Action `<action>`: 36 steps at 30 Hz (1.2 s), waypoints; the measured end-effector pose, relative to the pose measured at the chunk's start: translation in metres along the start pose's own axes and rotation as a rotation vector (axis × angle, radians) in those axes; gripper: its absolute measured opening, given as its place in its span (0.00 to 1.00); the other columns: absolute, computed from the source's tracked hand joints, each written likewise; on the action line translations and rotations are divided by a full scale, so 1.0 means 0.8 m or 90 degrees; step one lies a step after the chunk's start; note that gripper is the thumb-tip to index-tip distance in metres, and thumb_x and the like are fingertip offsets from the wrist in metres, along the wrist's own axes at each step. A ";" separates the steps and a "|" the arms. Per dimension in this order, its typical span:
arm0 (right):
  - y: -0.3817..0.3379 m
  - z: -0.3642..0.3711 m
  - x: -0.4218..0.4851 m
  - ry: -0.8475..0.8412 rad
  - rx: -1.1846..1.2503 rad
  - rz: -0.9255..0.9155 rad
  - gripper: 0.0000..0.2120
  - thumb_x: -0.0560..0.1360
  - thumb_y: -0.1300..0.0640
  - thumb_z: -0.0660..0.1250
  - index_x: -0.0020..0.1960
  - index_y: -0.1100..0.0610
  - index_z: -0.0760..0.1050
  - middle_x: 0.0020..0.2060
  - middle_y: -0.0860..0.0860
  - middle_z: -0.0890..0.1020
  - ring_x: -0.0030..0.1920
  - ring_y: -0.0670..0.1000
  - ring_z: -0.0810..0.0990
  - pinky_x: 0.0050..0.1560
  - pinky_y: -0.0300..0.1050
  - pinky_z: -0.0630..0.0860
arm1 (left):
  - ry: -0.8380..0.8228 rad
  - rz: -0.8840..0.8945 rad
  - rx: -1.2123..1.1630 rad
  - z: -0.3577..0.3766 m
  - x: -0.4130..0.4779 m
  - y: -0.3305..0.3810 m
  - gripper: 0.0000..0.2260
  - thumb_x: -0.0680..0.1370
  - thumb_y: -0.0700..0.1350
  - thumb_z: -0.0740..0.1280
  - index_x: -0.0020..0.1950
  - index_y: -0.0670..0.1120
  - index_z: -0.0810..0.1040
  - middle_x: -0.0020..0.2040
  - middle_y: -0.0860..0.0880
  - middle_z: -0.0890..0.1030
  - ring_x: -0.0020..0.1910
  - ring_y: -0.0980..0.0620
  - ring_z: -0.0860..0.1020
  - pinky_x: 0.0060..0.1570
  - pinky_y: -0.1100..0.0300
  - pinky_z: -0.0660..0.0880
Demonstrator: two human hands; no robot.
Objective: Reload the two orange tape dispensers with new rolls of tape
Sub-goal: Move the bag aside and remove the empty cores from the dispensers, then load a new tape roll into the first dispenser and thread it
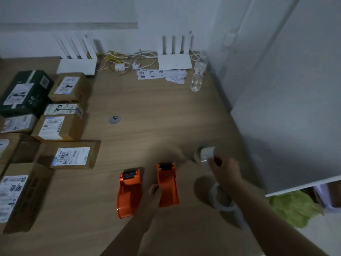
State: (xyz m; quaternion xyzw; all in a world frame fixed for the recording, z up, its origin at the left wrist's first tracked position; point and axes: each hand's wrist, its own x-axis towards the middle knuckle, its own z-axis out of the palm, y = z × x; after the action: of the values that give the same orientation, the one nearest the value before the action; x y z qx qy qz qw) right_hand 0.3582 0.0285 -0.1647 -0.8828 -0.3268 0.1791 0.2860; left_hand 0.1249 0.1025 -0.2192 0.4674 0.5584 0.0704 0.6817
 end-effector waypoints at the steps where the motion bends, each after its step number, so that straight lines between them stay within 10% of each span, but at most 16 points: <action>1: 0.009 -0.012 0.016 0.014 -0.054 -0.017 0.08 0.76 0.54 0.67 0.42 0.58 0.78 0.36 0.57 0.83 0.39 0.60 0.80 0.36 0.43 0.66 | -0.001 0.000 0.004 0.001 0.003 -0.003 0.09 0.81 0.48 0.60 0.54 0.50 0.79 0.54 0.44 0.85 0.55 0.45 0.83 0.64 0.44 0.75; 13: 0.102 -0.018 0.133 -0.195 -0.462 -0.114 0.17 0.78 0.56 0.60 0.67 0.54 0.70 0.65 0.57 0.76 0.62 0.60 0.76 0.55 0.50 0.73 | 0.014 0.048 0.036 0.012 0.004 -0.002 0.07 0.79 0.50 0.65 0.54 0.50 0.80 0.46 0.50 0.85 0.46 0.53 0.83 0.44 0.59 0.75; 20: 0.105 0.008 0.141 -0.281 -0.557 -0.077 0.15 0.80 0.55 0.58 0.64 0.58 0.73 0.65 0.58 0.76 0.63 0.59 0.76 0.61 0.53 0.73 | 0.031 0.045 0.031 0.004 0.009 -0.011 0.10 0.78 0.51 0.67 0.57 0.50 0.79 0.53 0.47 0.85 0.52 0.49 0.83 0.56 0.48 0.79; 24: 0.114 0.006 0.138 -0.196 -0.477 -0.103 0.13 0.77 0.57 0.62 0.60 0.59 0.75 0.62 0.60 0.77 0.61 0.60 0.75 0.60 0.54 0.74 | 0.038 0.050 0.016 0.003 0.011 -0.012 0.09 0.78 0.47 0.67 0.57 0.48 0.77 0.53 0.47 0.84 0.50 0.51 0.83 0.47 0.59 0.78; 32: 0.078 0.011 0.021 -0.053 -0.293 -0.156 0.11 0.76 0.52 0.65 0.39 0.57 0.76 0.36 0.59 0.81 0.36 0.63 0.80 0.32 0.47 0.71 | 0.085 0.088 -0.036 -0.008 0.010 -0.007 0.12 0.75 0.41 0.71 0.58 0.46 0.78 0.51 0.46 0.83 0.48 0.50 0.80 0.45 0.59 0.75; 36: 0.075 0.026 -0.042 -0.101 -0.319 -0.098 0.18 0.78 0.47 0.61 0.37 0.57 0.78 0.37 0.57 0.82 0.41 0.60 0.82 0.37 0.46 0.70 | 0.070 0.113 -0.076 -0.022 0.004 0.009 0.13 0.74 0.45 0.71 0.58 0.48 0.78 0.53 0.47 0.81 0.48 0.53 0.79 0.48 0.58 0.74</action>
State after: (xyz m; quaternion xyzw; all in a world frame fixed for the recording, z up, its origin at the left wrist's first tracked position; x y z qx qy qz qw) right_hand 0.3522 -0.0235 -0.2135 -0.8816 -0.4487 0.1393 0.0448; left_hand 0.1149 0.1182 -0.2156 0.4686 0.5465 0.1891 0.6678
